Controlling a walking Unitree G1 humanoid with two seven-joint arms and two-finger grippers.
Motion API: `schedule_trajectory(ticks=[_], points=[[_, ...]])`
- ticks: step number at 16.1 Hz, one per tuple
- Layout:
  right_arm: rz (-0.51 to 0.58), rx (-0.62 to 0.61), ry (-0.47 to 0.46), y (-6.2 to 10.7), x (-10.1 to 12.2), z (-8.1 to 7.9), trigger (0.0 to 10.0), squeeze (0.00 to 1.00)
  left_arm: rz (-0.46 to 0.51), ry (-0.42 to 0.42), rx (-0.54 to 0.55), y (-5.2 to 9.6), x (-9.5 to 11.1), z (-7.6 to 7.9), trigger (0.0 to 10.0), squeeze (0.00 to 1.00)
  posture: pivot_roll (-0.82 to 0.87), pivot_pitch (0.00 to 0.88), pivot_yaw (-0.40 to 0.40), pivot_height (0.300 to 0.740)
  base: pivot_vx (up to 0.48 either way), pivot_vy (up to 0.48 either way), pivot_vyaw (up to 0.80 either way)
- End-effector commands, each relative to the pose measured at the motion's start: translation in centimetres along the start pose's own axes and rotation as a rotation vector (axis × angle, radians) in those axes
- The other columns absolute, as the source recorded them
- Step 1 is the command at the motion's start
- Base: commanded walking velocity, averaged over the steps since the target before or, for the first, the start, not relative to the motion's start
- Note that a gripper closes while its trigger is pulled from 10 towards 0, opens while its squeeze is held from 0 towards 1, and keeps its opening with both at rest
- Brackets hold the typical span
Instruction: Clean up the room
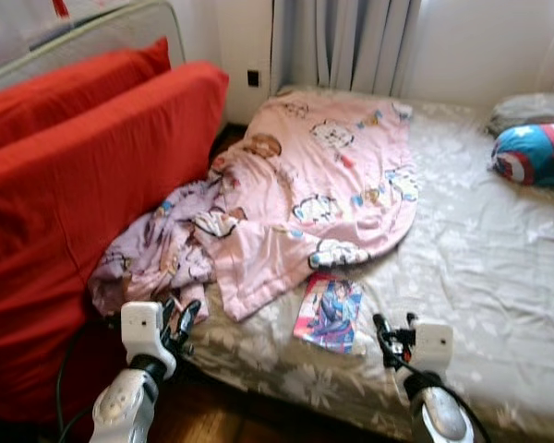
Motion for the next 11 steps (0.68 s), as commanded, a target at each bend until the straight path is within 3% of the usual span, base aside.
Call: schedule_trajectory(ticks=[1, 9, 11], points=[[0.000, 0.006, 0.001, -0.08, 0.02, -0.15, 10.0, 0.00, -0.013, -0.001, 0.012, 0.01, -0.13, -0.28, 10.0, 0.00, -0.03, 0.065, -0.014, 0.670, 0.000, 0.000, 0.00], [-0.016, 0.025, 0.011, -0.14, -0.26, -0.62, 10.0, 0.00, -0.024, -0.004, 0.005, -0.04, -0.32, -0.11, 10.0, 0.00, -0.04, 0.063, -0.009, 0.670, 0.000, 0.000, 0.00], [-0.015, 0.033, 0.025, -0.28, -0.19, -0.70, 10.0, 0.00, -0.031, -0.009, 0.000, -0.07, -0.45, 0.02, 10.0, 0.00, -0.04, 0.062, -0.009, 0.650, 0.000, 0.000, 0.00]])
Point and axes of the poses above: a point about 5 cm out from each wrist's last joint towards the gripper, its own y axis pointing back from the gripper into the wrist, its own x axis along the axis of the wrist's last joint, z = x × y, the point moved 3 cm from there along -y, pointing out of the wrist towards the gripper, and after that the axes turned 4 degrees about y, right-handed, at the moved point
